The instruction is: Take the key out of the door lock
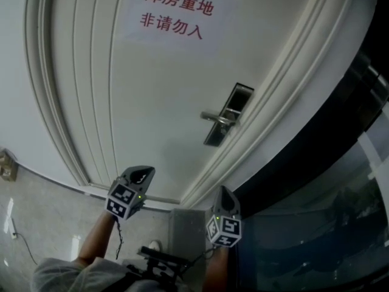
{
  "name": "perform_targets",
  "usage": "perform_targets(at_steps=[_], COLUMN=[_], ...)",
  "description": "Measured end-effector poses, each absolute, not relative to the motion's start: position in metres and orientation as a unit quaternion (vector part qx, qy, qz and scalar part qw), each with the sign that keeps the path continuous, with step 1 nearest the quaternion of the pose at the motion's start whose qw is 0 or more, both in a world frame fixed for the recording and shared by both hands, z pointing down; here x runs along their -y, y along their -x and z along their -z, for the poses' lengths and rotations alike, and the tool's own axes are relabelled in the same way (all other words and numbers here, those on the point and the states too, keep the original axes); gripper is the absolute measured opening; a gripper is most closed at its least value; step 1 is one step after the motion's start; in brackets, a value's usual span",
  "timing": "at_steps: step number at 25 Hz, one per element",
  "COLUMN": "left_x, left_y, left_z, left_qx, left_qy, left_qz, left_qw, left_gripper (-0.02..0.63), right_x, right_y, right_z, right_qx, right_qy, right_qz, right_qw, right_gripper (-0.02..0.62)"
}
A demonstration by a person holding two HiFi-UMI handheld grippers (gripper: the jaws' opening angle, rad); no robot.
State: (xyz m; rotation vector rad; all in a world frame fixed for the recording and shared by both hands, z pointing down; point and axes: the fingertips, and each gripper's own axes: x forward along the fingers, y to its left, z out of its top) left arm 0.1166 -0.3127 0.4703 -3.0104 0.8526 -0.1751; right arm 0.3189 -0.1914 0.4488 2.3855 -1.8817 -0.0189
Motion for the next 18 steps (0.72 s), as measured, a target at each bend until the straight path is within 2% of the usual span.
perform_targets(at_steps=[18], left_x=[0.368], left_y=[-0.134], left_z=[-0.47], left_qx=[-0.308], left_qy=[0.95], left_qz=[0.056], left_qw=[-0.006], left_gripper=[0.005], right_x=[0.263], right_y=[-0.351], right_z=[-0.432], right_qx=[0.636], right_qy=[-0.767], right_qz=[0.031], right_qw=[0.074], right_gripper=[0.012])
